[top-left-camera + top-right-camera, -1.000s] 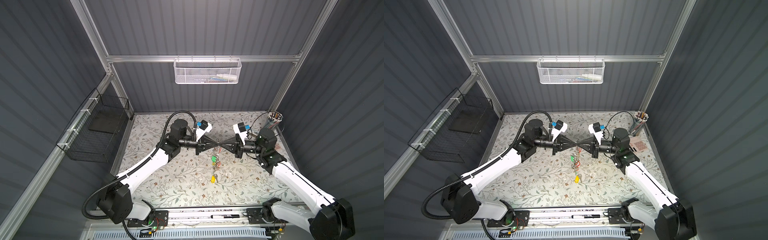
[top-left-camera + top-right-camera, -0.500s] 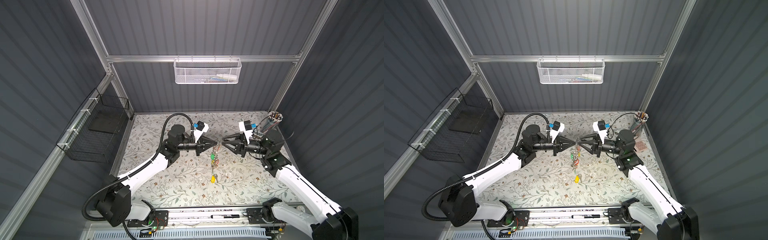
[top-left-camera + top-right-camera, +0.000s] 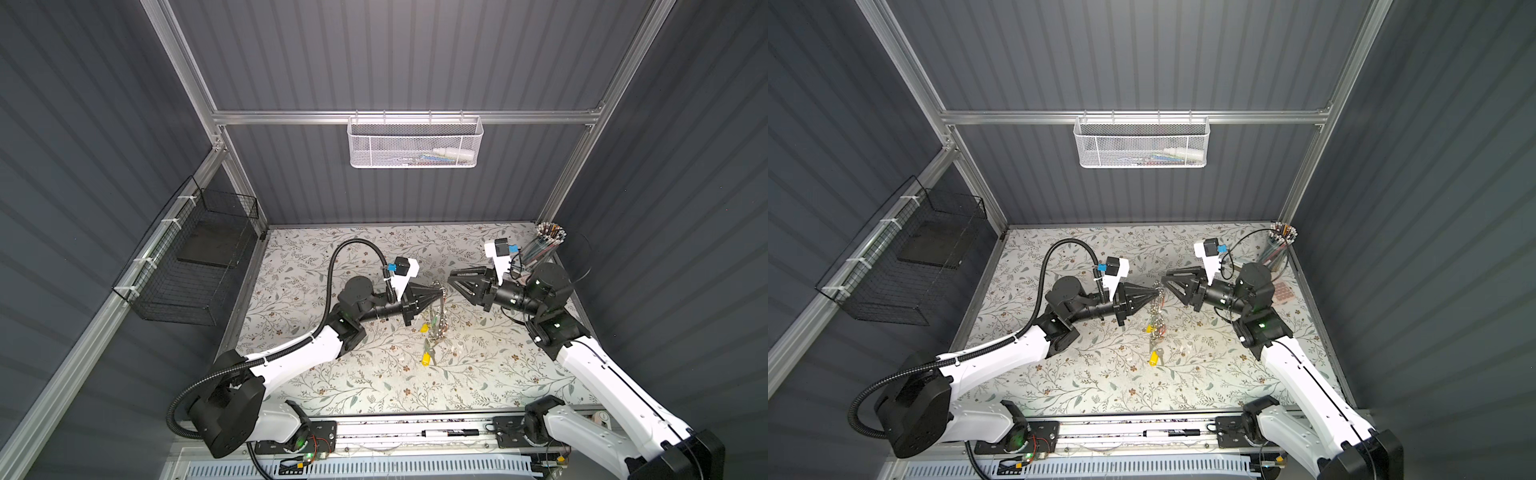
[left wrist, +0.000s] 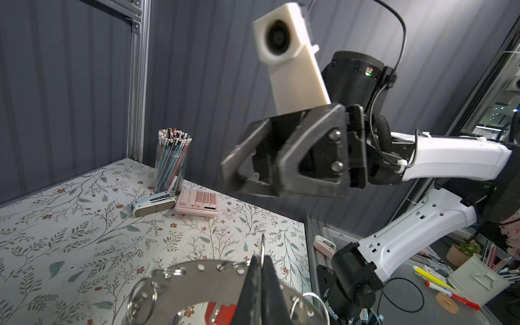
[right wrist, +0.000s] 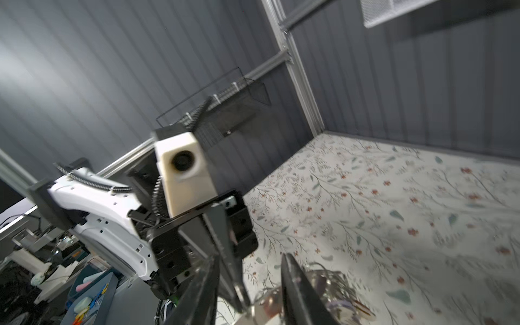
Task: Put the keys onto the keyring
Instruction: 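Open the right gripper and draw it back while the left gripper lifts the plate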
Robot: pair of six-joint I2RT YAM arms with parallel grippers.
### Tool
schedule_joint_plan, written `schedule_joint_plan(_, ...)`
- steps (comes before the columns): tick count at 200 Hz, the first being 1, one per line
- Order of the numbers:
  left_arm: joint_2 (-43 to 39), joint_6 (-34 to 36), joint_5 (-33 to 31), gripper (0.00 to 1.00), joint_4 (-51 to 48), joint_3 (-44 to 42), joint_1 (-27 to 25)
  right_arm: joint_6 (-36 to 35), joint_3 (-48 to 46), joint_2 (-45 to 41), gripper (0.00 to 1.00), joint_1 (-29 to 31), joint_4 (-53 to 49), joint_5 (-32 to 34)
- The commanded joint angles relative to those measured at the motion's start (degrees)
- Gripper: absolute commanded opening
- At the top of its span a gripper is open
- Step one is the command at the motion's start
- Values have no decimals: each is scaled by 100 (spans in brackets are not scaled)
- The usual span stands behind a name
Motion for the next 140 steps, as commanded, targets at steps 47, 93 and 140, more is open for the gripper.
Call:
schedule_joint_plan(47,-40,844,-1106,0,418,-259,-45,1106,1329,-236,41,54,-3516,1767)
schedule_joint_plan(93,191,724,-1154,0,1079,-433,-45,916,1003,-346,42,86,-3388,1784)
schedule_joint_plan(140,255,397,-1549,0,1829,-777,-44,752,453,-310,43,89,-2429,1230)
